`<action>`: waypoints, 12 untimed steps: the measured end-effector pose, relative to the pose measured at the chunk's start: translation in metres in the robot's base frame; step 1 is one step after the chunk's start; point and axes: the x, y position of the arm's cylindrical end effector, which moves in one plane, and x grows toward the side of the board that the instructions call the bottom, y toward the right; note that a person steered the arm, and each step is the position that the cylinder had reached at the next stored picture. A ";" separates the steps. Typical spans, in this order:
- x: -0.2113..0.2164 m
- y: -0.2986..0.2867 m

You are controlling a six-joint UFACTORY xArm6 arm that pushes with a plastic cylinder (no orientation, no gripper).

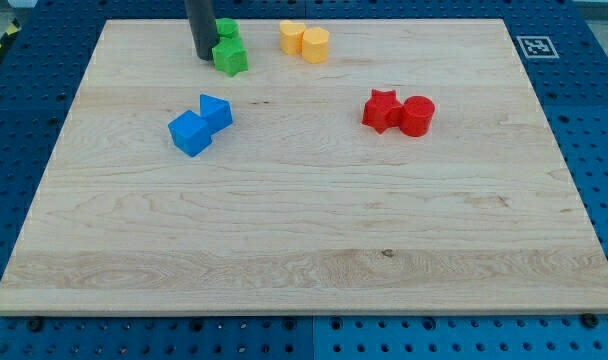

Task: Push the blue triangle towards the bottom left

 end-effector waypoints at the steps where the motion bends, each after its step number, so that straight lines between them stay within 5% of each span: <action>1: 0.000 0.000; 12: 0.192 0.021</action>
